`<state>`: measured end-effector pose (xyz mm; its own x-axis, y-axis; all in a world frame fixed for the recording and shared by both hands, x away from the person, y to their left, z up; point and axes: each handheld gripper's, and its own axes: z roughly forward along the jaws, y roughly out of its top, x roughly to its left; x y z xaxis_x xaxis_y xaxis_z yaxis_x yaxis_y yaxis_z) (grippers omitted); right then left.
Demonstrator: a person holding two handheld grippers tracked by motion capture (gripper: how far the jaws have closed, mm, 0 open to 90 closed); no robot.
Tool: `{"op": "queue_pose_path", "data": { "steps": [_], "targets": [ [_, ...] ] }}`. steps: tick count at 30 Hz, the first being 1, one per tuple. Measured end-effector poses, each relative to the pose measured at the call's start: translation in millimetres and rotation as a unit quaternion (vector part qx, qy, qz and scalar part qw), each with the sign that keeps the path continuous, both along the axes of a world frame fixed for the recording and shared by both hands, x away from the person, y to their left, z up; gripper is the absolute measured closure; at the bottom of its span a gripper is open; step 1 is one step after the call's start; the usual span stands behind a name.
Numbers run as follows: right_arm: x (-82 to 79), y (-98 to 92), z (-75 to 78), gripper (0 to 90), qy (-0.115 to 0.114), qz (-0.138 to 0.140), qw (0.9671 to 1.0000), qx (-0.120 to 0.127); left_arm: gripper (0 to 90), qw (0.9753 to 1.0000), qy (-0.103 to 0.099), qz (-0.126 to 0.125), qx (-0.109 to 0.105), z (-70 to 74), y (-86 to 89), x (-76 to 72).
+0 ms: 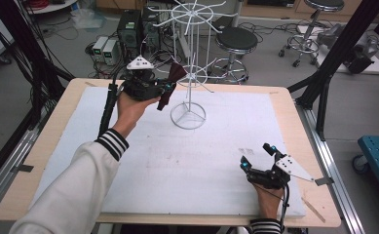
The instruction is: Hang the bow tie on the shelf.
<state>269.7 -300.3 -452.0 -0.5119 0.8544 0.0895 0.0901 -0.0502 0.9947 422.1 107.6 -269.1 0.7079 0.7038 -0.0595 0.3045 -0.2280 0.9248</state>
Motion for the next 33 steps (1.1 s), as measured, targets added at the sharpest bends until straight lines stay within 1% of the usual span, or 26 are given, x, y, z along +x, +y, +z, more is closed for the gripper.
{"op": "queue_pose_path", "data": {
  "steps": [7,8,10,11,12,13,16,17,18,19,20,21,22,23,24,25,27,29,30,31,32,33],
  "targets": [
    [-0.2,0.1,0.1,0.7,0.001,0.0,1.0,0.0,75.1,1.0,0.001,-0.002,-0.005,0.1,0.4,0.1],
    [-0.2,0.1,0.0,0.7,0.001,0.0,1.0,0.0,72.7,1.0,0.002,-0.003,-0.007,0.1,0.8,0.3],
    [0.2,0.1,0.0,0.7,-0.001,-0.001,1.0,0.0,71.5,0.9999,0.001,-0.003,-0.012,0.4,1.7,0.1],
    [0.0,0.2,-0.1,0.7,0.0,-0.001,1.0,0.001,68.2,0.9999,-0.002,-0.002,-0.014,0.6,2.1,0.0],
    [0.2,0.1,0.0,0.7,-0.001,-0.001,1.0,-0.001,61.0,0.9998,-0.003,-0.005,-0.021,1.1,2.5,0.2],
    [0.2,0.1,0.0,0.7,-0.001,-0.001,1.0,-0.001,61.0,0.9997,-0.004,-0.006,-0.022,1.2,3.1,0.5],
    [0.2,0.0,0.0,0.7,-0.001,-0.002,1.0,-0.001,46.5,0.9997,-0.007,-0.011,-0.022,1.1,4.1,0.4],
    [0.0,0.3,-0.1,0.7,0.0,-0.001,1.0,0.001,35.5,0.9996,-0.012,-0.014,-0.022,1.1,4.7,0.3],
    [0.0,0.3,-0.1,0.7,0.0,-0.001,1.0,0.001,35.5,0.9992,-0.023,-0.018,-0.027,0.9,5.4,-0.5],
    [0.2,0.1,0.0,0.7,-0.001,-0.001,1.0,0.0,30.0,0.9987,-0.036,-0.025,-0.028,0.8,6.5,-1.4],
    [-0.1,0.2,0.0,0.7,0.0,-0.001,1.0,0.0,15.9,0.9982,-0.049,-0.023,-0.027,0.7,6.9,-3.1],
    [-0.1,0.2,0.0,0.7,0.0,-0.001,1.0,0.0,15.9,0.9975,-0.064,-0.02,-0.023,0.4,7.3,-5.0],
    [-0.1,0.5,0.1,0.7,-0.001,0.0,1.0,-0.001,5.0,0.9968,-0.073,-0.025,-0.018,0.3,8.9,-6.7],
    [-0.1,0.5,0.1,0.7,-0.001,0.0,1.0,-0.001,5.0,0.9966,-0.072,-0.036,-0.02,0.5,11.2,-8.1],
    [-0.1,0.7,0.0,0.7,-0.003,-0.001,1.0,-0.003,3.0,0.9965,-0.065,-0.046,-0.025,1.4,14.4,-9.8],
    [-0.1,0.7,0.0,0.7,-0.003,-0.001,1.0,-0.003,3.0,0.9963,-0.07,-0.044,-0.024,2.4,17.3,-12.1],
    [-0.4,0.8,-0.1,0.7,-0.003,-0.002,1.0,-0.004,1.7,0.9937,-0.098,-0.043,-0.035,3.1,25.6,-18.8],
    [-0.6,0.5,-0.1,0.7,-0.003,-0.001,1.0,-0.003,1.7,0.9921,-0.111,-0.045,-0.038,2.4,35.2,-24.1],
    [-0.8,0.7,0.0,0.7,-0.001,-0.001,1.0,0.0,1.7,0.9919,-0.112,-0.047,-0.037,1.8,38.5,-25.7],
    [-0.8,0.5,-0.1,0.7,0.0,-0.001,1.0,0.001,1.7,0.9922,-0.111,-0.048,-0.032,1.2,43.3,-27.7],
    [-0.8,0.5,-0.1,0.7,0.0,-0.001,1.0,0.001,1.7,0.9921,-0.112,-0.047,-0.032,0.2,48.2,-30.1],
    [-0.8,0.4,-0.1,0.7,0.001,0.0,1.0,0.002,1.7,0.9916,-0.114,-0.051,-0.036,-0.8,53.5,-32.5]
  ]
}}
